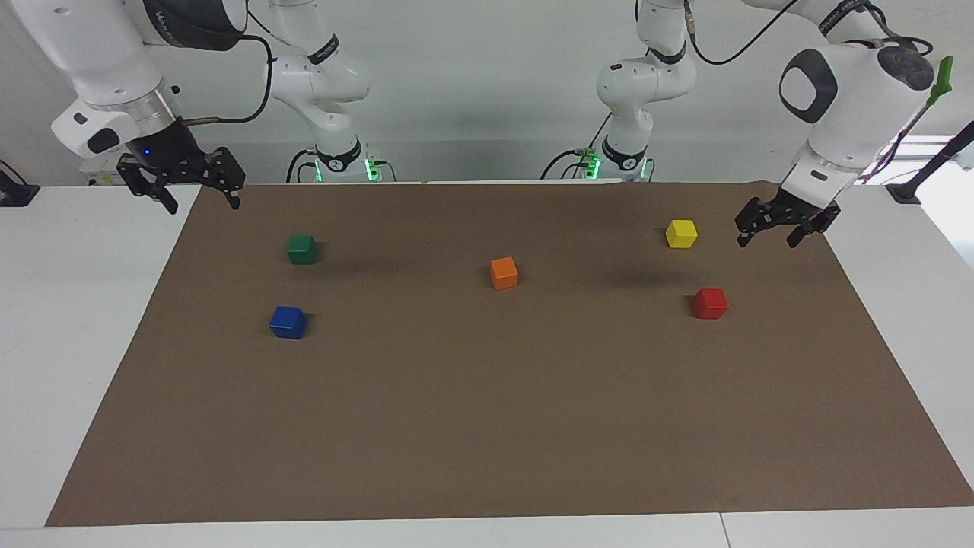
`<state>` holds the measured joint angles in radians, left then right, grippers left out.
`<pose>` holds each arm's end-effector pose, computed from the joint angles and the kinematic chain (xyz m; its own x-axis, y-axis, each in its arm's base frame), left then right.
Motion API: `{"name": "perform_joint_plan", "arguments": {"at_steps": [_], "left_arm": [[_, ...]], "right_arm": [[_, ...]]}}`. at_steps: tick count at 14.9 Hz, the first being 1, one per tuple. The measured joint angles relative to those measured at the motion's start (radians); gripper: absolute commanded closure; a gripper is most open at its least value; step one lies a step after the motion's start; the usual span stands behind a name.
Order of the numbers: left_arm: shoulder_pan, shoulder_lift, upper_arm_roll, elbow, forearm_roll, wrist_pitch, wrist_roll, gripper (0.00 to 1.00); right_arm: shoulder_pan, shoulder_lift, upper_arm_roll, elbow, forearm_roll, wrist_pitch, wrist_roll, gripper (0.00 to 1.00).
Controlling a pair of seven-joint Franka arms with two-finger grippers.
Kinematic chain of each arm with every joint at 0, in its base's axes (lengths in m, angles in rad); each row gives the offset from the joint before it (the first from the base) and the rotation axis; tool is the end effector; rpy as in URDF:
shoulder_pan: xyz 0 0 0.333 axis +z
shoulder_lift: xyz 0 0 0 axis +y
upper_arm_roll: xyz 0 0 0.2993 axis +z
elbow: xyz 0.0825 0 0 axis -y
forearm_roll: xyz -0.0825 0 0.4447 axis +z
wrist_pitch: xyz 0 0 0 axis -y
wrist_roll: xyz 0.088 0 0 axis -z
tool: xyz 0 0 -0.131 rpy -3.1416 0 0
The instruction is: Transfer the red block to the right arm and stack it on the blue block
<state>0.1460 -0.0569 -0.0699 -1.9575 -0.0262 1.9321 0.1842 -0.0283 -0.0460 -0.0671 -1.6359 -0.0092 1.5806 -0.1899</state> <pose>0.6034 0.0432 0.4423 0.9945 -0.0987 0.0346 -0.0993 -0.9950 0.0147 0.5987 -0.0592 0.5779 0.9955 0.0946 -0.0104 0.0946 -0.9955 0.0042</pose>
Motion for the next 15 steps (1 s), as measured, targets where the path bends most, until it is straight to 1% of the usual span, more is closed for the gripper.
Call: {"name": "perform_joint_plan", "arguments": {"at_steps": [5,9,12,15], "left_arm": [[-0.004,0.042,-0.004,-0.130,0.001,0.200,0.003,0.00],[-0.008,0.095,-0.004,-0.173,0.016,0.294,0.009,0.00],[-0.011,0.112,-0.009,-0.211,0.018,0.361,0.009,0.00],[-0.011,0.127,-0.009,-0.228,0.018,0.396,0.009,0.00]], "right_arm": [[-0.059,-0.003,-0.001,-0.012,0.145,-0.006,-0.045,0.00],[-0.066,-0.004,-0.001,-0.034,0.249,-0.007,-0.049,0.00],[-0.089,-0.004,-0.002,-0.086,0.331,0.000,-0.059,0.00],[-0.096,-0.005,-0.003,-0.131,0.396,0.050,-0.137,0.00]]}}
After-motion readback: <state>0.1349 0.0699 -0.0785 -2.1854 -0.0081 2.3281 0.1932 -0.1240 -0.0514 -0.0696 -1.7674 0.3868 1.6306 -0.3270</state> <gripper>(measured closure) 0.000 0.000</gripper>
